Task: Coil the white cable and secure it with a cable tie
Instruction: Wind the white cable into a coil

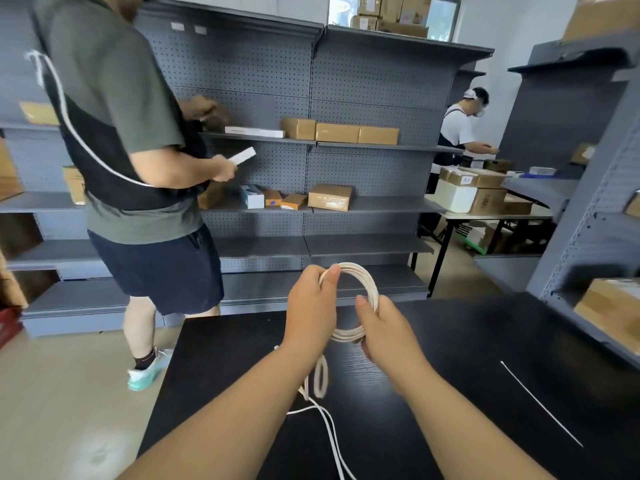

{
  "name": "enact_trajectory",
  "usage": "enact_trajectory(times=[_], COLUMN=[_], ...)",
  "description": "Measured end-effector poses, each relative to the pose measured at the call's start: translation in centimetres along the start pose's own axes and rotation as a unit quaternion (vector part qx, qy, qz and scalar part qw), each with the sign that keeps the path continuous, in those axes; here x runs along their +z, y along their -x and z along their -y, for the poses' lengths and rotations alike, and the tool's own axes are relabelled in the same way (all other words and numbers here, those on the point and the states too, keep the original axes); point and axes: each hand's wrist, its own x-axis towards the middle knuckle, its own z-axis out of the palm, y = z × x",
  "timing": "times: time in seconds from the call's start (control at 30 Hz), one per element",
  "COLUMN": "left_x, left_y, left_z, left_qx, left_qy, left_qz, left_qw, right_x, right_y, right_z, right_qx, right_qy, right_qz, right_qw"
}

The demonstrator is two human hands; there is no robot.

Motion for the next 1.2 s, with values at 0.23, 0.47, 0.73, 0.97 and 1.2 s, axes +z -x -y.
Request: enact_trajectory(times=[0.23, 0.47, 0.73, 0.97, 1.2], left_x=[-1.5, -2.5, -1.9, -1.1, -0.6], left_y=[-1.8, -2.8, -2.5, -1.6, -2.2], left_z=[-0.6, -1.0, 0.2, -0.2, -0.7], left_qx=[0.122, 0.163, 0.066, -0.012, -0.020], left_qy=[-0.128, -0.201, -0.066, -0.002, 0.119], left_qz=[0.055, 0.135, 0.069, 0.119, 0.143], left_qw=[0.983, 0.956, 0.993, 0.993, 0.982], right_x=[-1.3, -0.9, 0.4, 0.7, 1.6], right_y=[-1.3, -2.2, -2.3, -2.0, -1.3], right_z=[0.8, 1.4, 1.2, 0.9, 0.9], right_qx=[-0.042, -0.096, -0.111, -0.085, -0.054], right_qy=[0.083, 0.096, 0.043, -0.058, -0.150], right_qz=[0.066, 0.035, -0.127, -0.198, -0.198], right_qw=[0.993, 0.990, 0.985, 0.975, 0.967])
